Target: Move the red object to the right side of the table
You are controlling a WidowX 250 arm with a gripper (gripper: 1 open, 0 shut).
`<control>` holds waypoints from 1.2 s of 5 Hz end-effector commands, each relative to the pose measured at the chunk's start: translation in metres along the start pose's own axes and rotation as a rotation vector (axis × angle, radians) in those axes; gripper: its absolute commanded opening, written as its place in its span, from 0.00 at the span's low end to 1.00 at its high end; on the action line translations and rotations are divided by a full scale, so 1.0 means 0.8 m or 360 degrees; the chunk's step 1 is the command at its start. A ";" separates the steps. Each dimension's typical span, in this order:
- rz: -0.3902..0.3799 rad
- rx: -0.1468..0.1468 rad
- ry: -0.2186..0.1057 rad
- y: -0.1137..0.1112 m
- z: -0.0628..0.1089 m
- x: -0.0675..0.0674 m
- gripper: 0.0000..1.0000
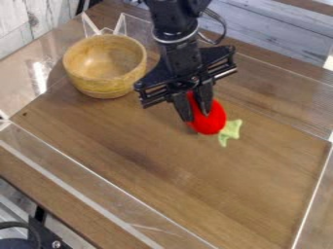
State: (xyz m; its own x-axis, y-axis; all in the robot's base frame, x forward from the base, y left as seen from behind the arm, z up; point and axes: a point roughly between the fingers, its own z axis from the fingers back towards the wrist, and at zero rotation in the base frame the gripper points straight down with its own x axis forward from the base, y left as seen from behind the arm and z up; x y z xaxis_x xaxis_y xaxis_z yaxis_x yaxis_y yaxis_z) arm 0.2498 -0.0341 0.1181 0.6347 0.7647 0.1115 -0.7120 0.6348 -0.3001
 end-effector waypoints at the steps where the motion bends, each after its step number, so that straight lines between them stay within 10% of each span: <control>1: -0.0078 -0.0066 -0.0121 -0.008 0.019 -0.001 0.00; 6: -0.0518 -0.0208 -0.0559 -0.031 0.029 -0.034 0.00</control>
State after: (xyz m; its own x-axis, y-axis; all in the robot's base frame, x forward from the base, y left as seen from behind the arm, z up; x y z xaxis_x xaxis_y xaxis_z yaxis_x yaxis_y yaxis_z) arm 0.2409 -0.0665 0.1374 0.6732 0.5335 0.5120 -0.4447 0.8453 -0.2961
